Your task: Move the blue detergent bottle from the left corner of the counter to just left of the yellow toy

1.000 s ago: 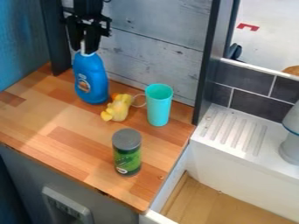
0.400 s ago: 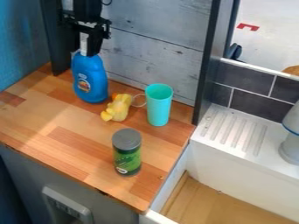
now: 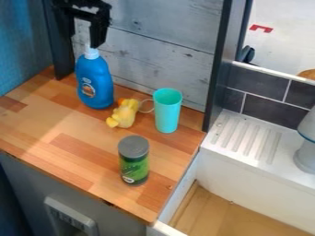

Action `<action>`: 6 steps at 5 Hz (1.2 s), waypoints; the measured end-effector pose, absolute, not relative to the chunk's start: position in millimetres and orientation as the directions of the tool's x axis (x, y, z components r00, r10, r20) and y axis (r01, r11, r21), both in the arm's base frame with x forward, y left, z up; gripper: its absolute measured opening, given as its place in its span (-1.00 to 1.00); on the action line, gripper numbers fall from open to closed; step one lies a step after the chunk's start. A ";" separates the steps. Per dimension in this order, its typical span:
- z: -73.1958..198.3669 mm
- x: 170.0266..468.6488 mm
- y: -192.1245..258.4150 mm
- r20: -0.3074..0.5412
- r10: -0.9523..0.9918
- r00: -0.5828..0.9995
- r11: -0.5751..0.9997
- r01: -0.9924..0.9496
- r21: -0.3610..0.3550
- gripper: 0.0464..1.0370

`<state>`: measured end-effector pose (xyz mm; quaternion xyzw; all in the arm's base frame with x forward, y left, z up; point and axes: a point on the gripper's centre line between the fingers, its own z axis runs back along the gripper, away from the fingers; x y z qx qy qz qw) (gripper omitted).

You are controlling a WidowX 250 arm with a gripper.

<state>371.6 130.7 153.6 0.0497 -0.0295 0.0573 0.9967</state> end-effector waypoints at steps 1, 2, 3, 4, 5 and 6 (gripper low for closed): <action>165.9 343.6 117.3 0.079 0.100 0.992 0.992 -0.105 0.072 0.93; 158.3 320.3 85.5 0.051 0.131 0.990 0.991 -0.129 -0.047 0.93; 129.1 310.4 51.0 0.028 -0.036 0.999 0.985 0.040 -0.169 0.93; 129.3 308.3 49.6 0.024 -0.086 0.996 0.980 0.089 -0.177 0.93; 125.9 309.2 54.1 0.035 -0.118 0.992 0.982 0.122 -0.143 0.93; 118.7 309.2 62.8 0.044 -0.096 0.994 0.994 0.098 -0.054 0.93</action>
